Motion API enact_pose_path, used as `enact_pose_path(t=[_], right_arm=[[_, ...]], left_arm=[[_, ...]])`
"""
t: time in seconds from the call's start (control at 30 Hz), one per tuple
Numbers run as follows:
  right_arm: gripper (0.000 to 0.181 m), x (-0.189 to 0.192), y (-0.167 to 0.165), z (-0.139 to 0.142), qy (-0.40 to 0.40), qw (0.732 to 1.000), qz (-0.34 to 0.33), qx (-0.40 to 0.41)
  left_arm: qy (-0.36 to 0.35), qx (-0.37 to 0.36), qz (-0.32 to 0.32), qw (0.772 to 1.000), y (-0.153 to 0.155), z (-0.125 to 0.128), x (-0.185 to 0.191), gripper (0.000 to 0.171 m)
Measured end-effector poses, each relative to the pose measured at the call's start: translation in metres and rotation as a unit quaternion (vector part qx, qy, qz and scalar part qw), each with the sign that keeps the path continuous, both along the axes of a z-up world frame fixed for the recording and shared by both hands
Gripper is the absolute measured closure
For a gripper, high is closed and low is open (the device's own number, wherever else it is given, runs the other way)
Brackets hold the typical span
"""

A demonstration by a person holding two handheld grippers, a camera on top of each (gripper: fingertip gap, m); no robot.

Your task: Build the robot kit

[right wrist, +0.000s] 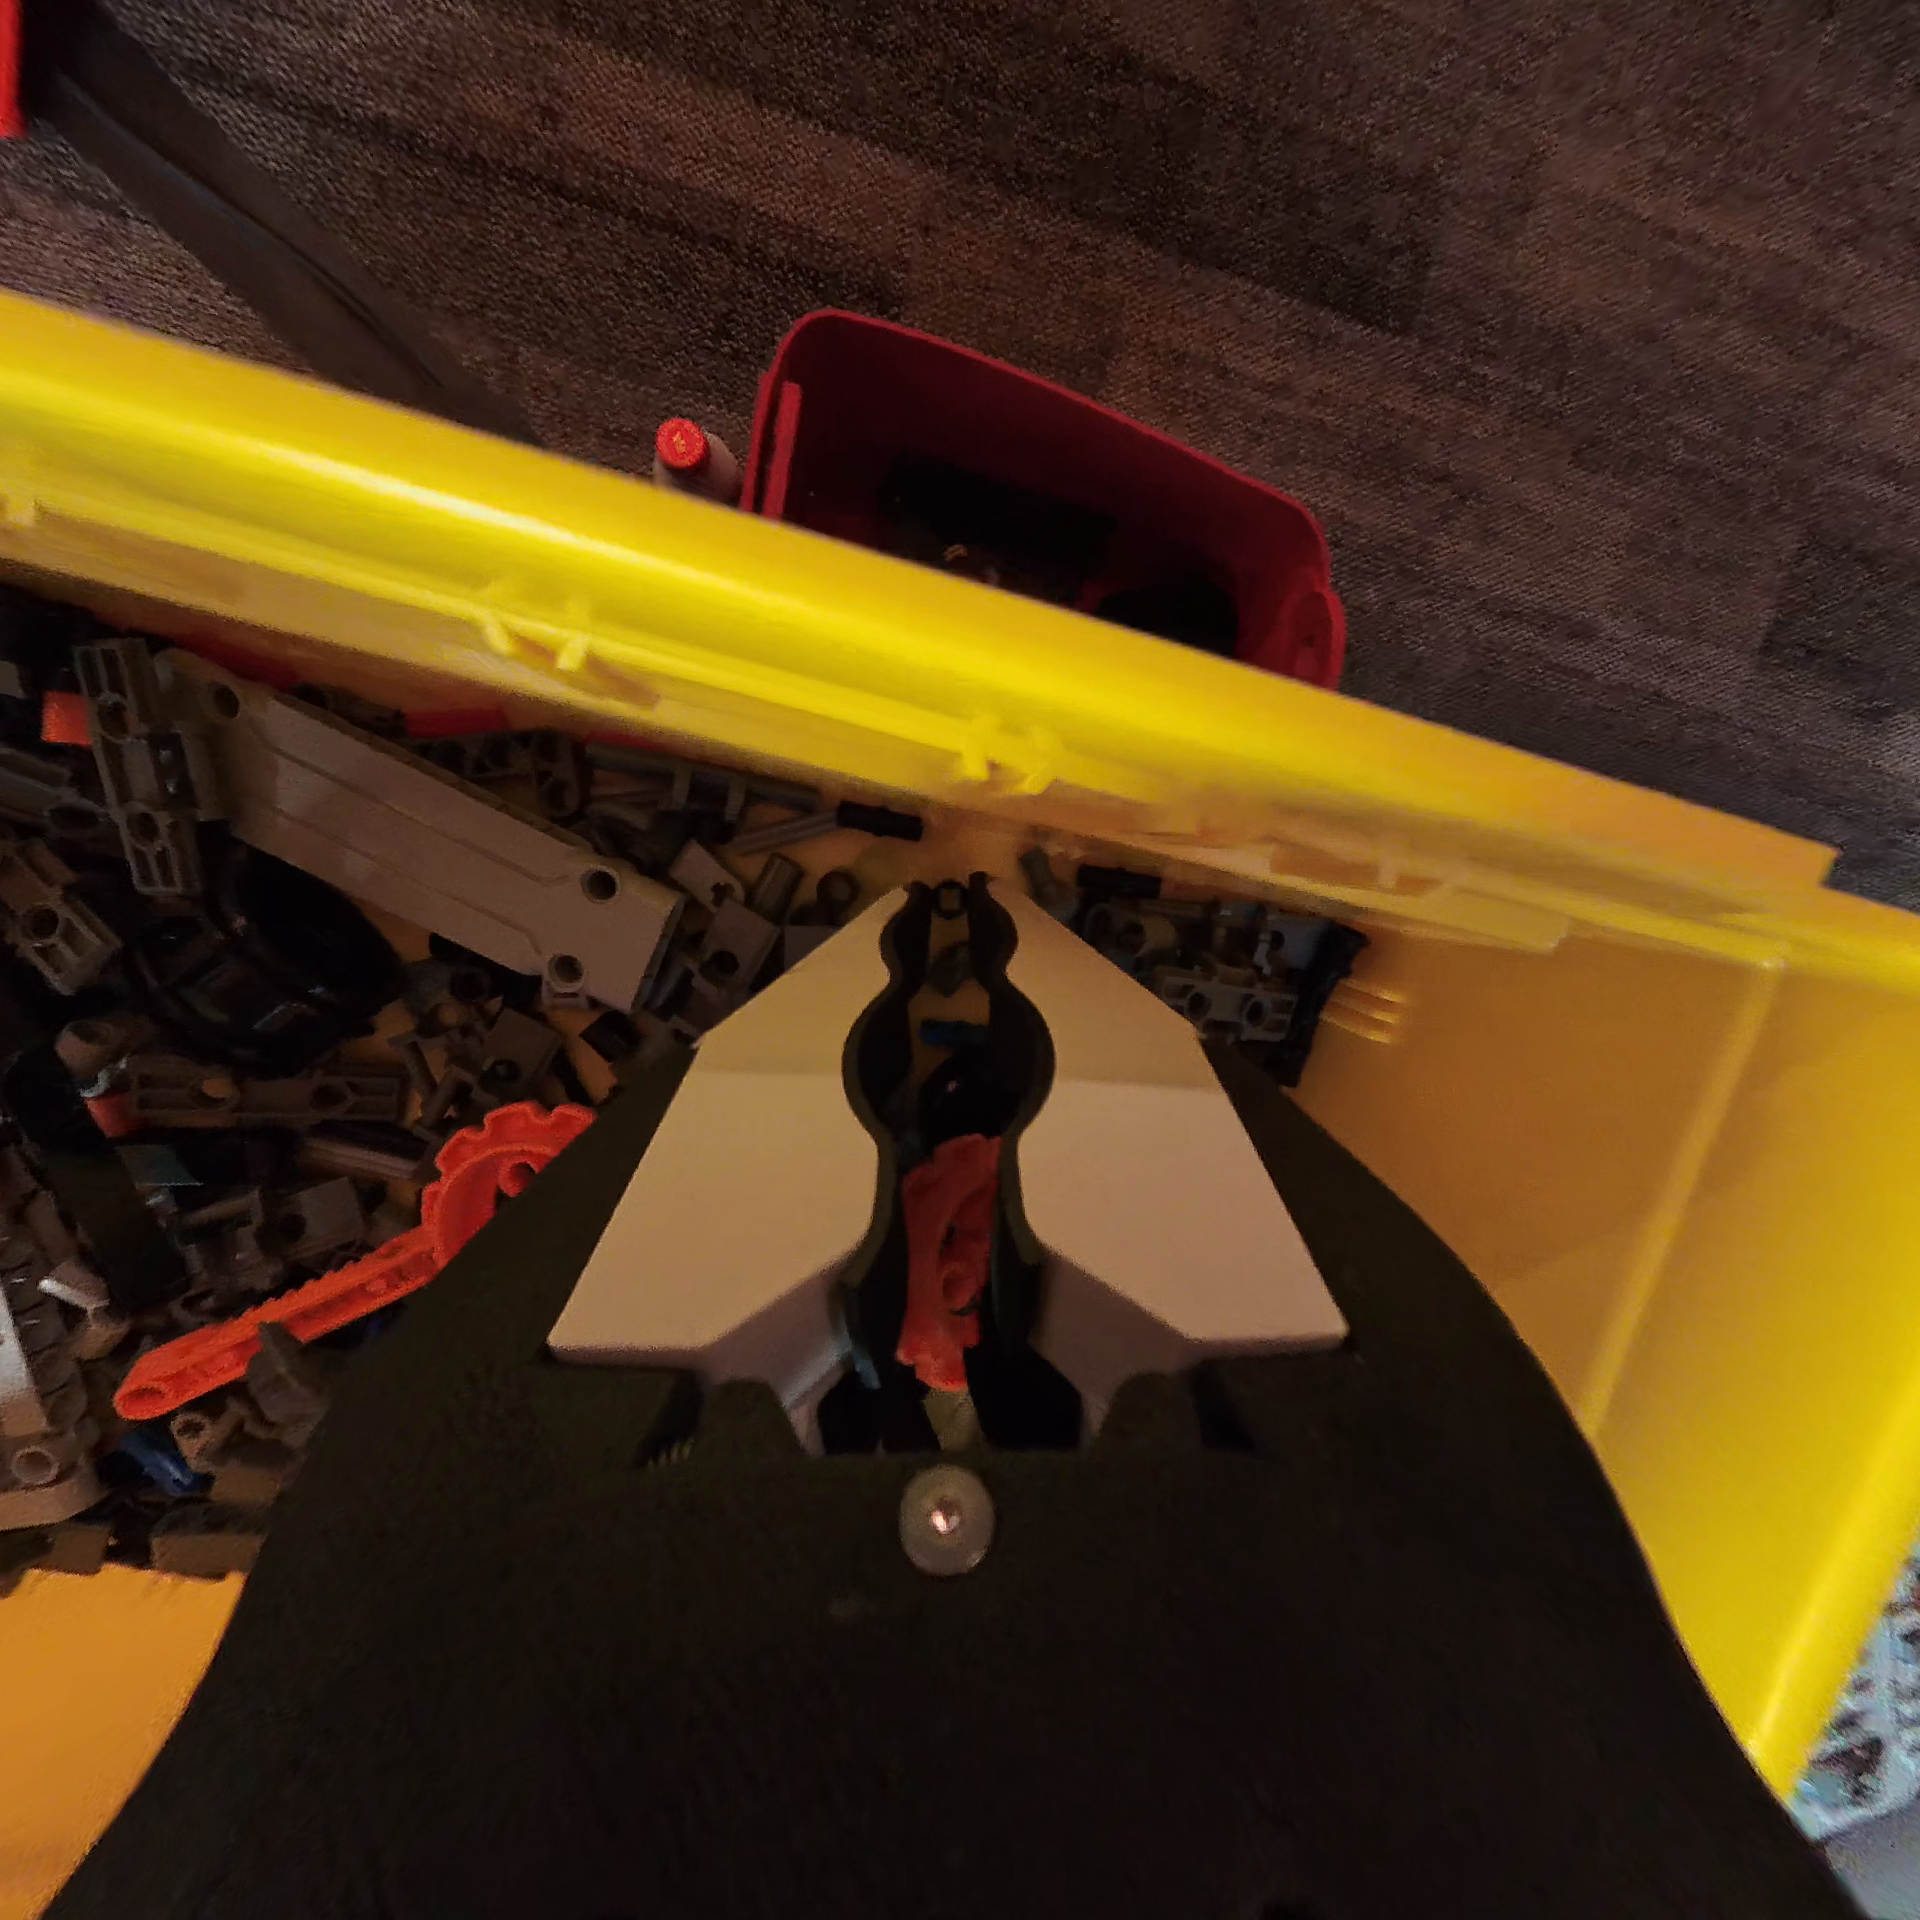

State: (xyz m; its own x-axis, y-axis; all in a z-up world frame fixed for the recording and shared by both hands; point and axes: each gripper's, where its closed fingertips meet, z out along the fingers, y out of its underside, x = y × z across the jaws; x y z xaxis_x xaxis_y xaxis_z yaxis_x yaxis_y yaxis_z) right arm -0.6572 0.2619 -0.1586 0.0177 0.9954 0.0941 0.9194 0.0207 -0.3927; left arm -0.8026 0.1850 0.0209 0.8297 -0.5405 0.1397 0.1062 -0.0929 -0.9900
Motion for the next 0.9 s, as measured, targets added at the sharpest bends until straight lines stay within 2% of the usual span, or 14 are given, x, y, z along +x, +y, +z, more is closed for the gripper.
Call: enact_pose_path(t=[0.1, 0.23, 0.3, 0.37, 0.43, 0.5, 0.57, 0.67, 0.8, 0.9], right_arm=[[0.175, 0.0, -0.006, 0.023, 0.034, 0.999, 0.009, 0.042], [0.175, 0.021, -0.037, 0.102, 0.119, 0.99, -0.028, 0.075], [0.176, 0.059, -0.061, 0.136, 0.133, 0.986, -0.06, 0.077], [0.176, 0.118, -0.082, 0.148, 0.11, 0.983, -0.117, 0.085], [0.176, 0.187, -0.099, 0.136, 0.068, 0.976, -0.179, 0.102], [0.175, 0.25, -0.131, 0.092, 0.01, 0.969, -0.242, 0.039], [0.175, 0.287, -0.152, 0.051, -0.015, 0.962, -0.271, 0.01], [0.176, 0.31, -0.159, 0.02, -0.014, 0.951, -0.308, -0.012], [0.175, 0.318, -0.157, 0.001, -0.018, 0.947, -0.32, -0.035], [0.175, 0.321, -0.154, -0.007, -0.021, 0.948, -0.314, -0.035]], left_arm=[[0.003, 0.001, 0.0, 1.0, 0.0, 0.0, 0.0, 0.121], [-0.008, 0.004, -0.002, 1.0, 0.0, 0.002, -0.002, 0.121], [-0.023, 0.01, -0.01, 1.0, 0.0, 0.006, 0.001, 0.122], [-0.034, 0.017, -0.024, 0.999, -0.001, 0.01, 0.008, 0.125], [-0.035, 0.021, -0.032, 0.999, -0.002, 0.014, 0.016, 0.125], [-0.023, 0.02, -0.034, 0.999, -0.003, 0.015, 0.025, 0.124], [-0.005, 0.021, -0.036, 0.999, -0.004, 0.017, 0.036, 0.123], [0.025, 0.015, -0.037, 0.999, -0.009, 0.019, 0.054, 0.122], [0.078, 0.007, -0.023, 0.997, -0.018, 0.018, 0.071, 0.12], [0.091, 0.0, -0.029, 0.995, -0.026, 0.016, 0.082, 0.119]])
